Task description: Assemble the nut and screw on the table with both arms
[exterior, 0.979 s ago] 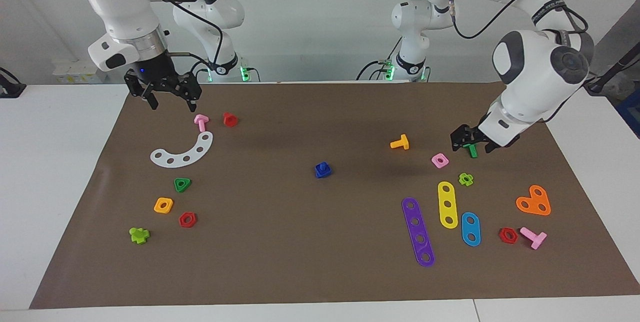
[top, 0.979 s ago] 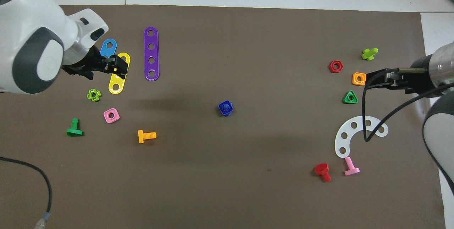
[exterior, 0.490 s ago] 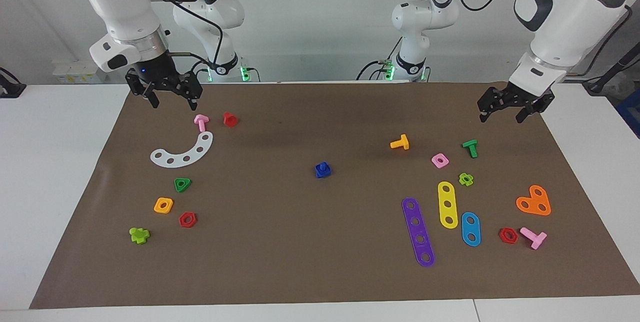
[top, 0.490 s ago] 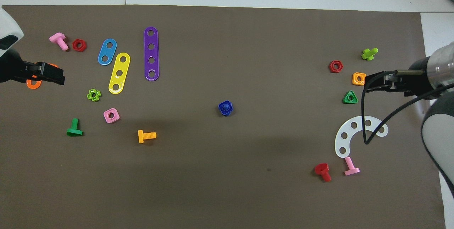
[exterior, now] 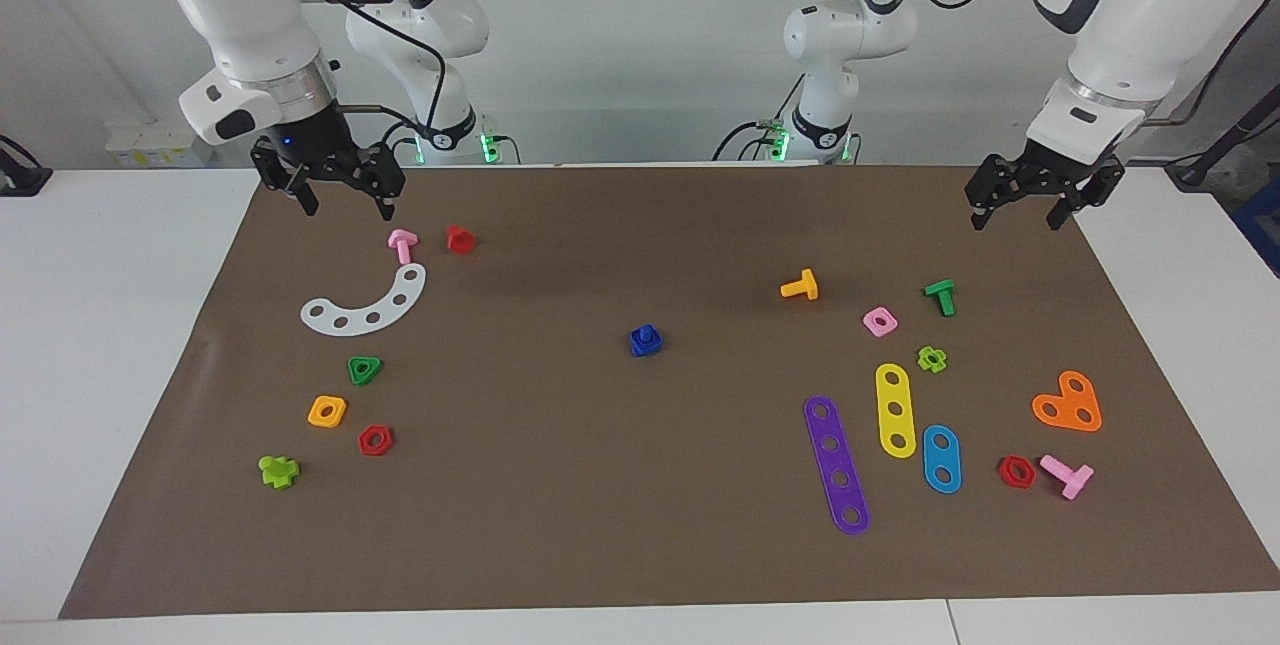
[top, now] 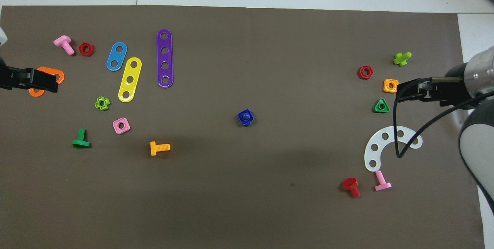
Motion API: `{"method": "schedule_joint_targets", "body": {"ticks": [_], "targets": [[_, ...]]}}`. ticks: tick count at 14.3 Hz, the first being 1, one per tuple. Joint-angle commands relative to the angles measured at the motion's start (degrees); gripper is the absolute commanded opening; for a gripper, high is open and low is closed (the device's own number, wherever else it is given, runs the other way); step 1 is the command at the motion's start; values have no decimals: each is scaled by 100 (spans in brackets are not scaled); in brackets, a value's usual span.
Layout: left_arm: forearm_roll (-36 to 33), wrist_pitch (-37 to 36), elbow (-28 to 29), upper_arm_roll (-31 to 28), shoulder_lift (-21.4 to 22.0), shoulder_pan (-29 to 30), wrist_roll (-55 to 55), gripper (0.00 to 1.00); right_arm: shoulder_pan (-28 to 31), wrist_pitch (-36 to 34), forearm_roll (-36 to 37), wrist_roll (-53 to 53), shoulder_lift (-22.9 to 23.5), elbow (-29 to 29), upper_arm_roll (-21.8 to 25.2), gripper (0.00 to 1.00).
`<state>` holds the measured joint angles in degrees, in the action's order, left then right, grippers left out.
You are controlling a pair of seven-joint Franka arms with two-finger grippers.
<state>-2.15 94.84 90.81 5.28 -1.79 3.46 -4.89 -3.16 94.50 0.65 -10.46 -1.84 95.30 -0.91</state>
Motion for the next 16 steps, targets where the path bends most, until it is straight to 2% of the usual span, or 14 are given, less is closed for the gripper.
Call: {"method": "schedule_joint_targets", "body": {"ticks": [1, 3, 16], "targets": [[47, 0, 7, -1, 56, 5, -38, 100, 79, -72, -30, 220, -80, 33, -23, 100], [232, -131, 16, -10, 82, 23, -38, 100, 87, -72, -48, 194, -80, 33, -15, 100], [242, -510, 95, 17, 196, 49, 15, 100, 79, -72, -83, 211, -80, 42, -15, 100]]}}
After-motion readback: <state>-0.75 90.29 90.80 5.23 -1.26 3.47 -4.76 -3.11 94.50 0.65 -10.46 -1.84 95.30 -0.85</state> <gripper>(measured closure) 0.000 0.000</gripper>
